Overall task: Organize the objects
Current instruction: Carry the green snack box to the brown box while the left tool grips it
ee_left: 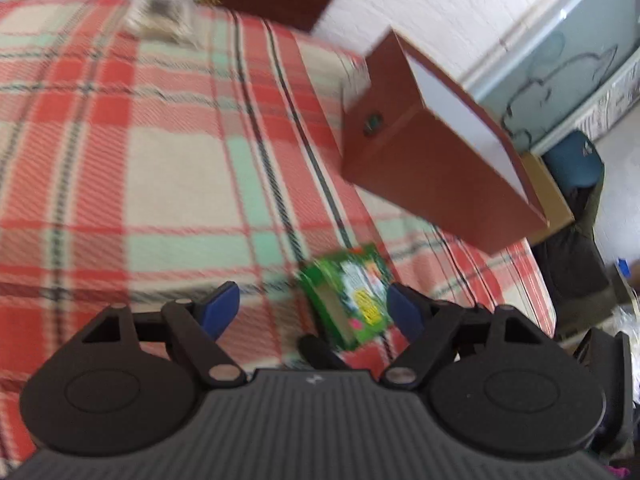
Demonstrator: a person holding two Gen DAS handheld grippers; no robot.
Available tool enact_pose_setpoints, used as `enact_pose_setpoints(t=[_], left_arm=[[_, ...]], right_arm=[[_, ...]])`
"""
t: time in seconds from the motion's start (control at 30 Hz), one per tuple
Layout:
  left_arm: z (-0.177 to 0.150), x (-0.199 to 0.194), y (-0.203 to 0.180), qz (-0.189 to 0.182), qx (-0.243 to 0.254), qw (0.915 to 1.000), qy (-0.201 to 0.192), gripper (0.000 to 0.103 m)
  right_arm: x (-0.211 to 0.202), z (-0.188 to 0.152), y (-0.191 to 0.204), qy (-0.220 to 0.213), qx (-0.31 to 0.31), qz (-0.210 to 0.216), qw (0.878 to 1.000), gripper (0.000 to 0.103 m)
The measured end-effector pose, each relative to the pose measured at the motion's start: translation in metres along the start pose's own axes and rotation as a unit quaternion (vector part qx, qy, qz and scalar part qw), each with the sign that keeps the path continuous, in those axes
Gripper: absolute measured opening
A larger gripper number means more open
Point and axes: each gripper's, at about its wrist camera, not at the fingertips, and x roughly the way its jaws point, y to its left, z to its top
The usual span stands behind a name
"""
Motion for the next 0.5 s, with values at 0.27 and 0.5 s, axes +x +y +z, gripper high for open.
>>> enact_pose_setpoints(t=[0.27, 0.5], left_arm=[[0.016, 0.013, -0.042, 0.008, 0.044, 0.999, 0.007, 0.045], [0.054, 0.001, -0.132, -0.033, 0.159, 0.9835, -0.08, 0.045]], right_arm=[[-0.012, -0.004, -0.011, -0.032, 0.017, 0.006, 0.999, 0.061], [-0.053, 0.017, -0.041, -0.186, 0.014, -0.094, 0.978, 0.061]])
